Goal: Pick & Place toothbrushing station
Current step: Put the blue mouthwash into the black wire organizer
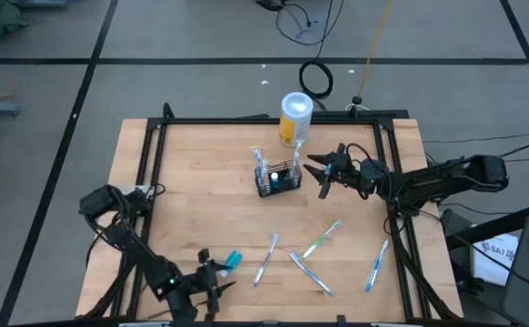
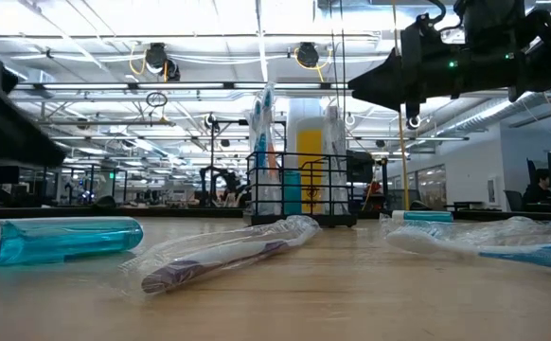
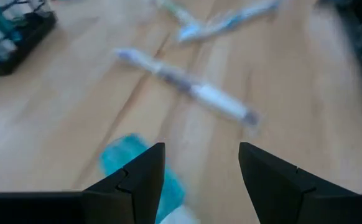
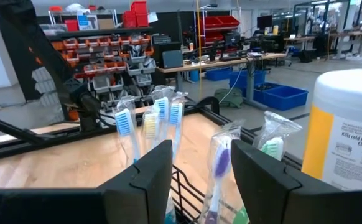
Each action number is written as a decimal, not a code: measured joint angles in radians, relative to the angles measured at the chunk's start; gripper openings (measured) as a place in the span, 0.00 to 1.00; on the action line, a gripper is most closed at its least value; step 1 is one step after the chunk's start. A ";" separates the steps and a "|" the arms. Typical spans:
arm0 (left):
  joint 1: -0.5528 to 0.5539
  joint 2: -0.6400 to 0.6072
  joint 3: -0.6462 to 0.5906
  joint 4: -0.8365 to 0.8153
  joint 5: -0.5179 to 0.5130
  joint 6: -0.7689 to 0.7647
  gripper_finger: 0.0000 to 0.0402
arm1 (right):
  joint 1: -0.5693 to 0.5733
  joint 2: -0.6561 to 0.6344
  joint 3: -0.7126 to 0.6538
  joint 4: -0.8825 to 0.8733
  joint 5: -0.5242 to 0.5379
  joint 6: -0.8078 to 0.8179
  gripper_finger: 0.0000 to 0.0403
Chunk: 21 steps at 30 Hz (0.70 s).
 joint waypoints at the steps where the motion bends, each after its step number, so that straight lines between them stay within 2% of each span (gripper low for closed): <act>1: 0.003 0.002 0.025 -0.077 0.001 -0.023 0.53 | 0.000 0.000 0.000 0.000 0.000 0.010 0.39; 3: 0.010 -0.006 0.076 -0.211 0.027 -0.106 0.53 | 0.000 0.000 0.000 0.000 0.000 0.025 0.39; 6: 0.028 -0.016 0.145 -0.375 0.123 -0.249 0.53 | 0.000 0.000 0.000 0.000 0.000 0.026 0.39; 10: 0.041 -0.007 0.187 -0.427 0.220 -0.288 0.53 | 0.000 0.000 0.000 0.000 0.000 0.026 0.39; 21: 0.020 0.052 0.186 -0.512 0.208 -0.479 0.53 | 0.001 0.000 0.000 -0.001 -0.001 0.027 0.39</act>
